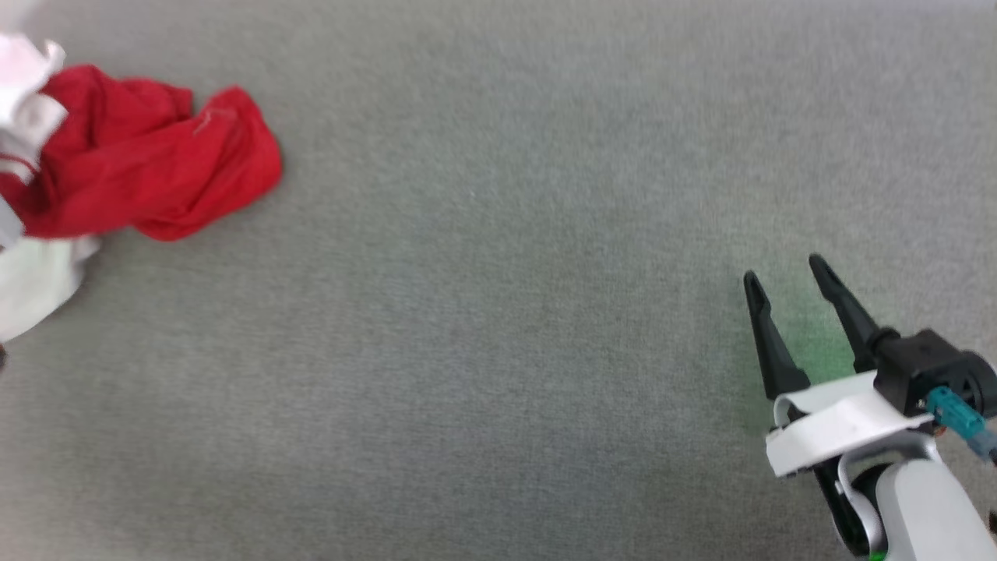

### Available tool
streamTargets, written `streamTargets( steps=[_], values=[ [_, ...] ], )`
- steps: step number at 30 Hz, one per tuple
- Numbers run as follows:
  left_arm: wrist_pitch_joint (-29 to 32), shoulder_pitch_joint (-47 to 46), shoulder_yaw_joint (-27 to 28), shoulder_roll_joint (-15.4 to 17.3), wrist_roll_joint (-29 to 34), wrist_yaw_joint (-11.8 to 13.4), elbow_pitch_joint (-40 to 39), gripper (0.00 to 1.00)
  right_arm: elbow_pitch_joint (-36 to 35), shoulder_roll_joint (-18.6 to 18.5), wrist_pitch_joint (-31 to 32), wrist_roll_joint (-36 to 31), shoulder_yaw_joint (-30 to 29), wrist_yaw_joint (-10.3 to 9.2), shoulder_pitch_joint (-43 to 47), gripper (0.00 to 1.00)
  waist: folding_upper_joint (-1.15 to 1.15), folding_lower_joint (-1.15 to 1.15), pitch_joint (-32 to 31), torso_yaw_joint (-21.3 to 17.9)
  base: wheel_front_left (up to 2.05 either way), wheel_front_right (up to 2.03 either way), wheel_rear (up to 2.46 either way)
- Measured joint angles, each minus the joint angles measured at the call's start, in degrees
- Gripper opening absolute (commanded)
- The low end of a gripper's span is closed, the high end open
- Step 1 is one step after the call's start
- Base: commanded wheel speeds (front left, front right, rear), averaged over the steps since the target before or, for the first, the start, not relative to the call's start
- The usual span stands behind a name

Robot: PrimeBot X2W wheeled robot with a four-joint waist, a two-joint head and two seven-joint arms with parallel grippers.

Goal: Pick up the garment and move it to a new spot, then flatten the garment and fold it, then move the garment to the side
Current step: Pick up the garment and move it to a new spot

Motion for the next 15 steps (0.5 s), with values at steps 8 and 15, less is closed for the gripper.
streamTargets(
  steps=[8, 15],
  values=[
    [-2.81, -0.41, -2.29, 2.74, 0.86, 0.0, -8.36, 0.0, 1.27, 0.34, -0.67, 1.2, -0.1, 0.0, 2.77, 1.0, 0.0, 0.0, -6.9, 1.59, 0.0, 0.0, 0.0],
    [1.23, -0.42, -2.93, 4.94, 0.74, 0.41, -16.34, 0.0, 1.81, 0.48, -1.14, 2.05, 0.45, 0.0, 3.83, 1.0, 0.0, 0.0, -12.83, 2.72, 0.0, 0.0, 0.0]
  ],
)
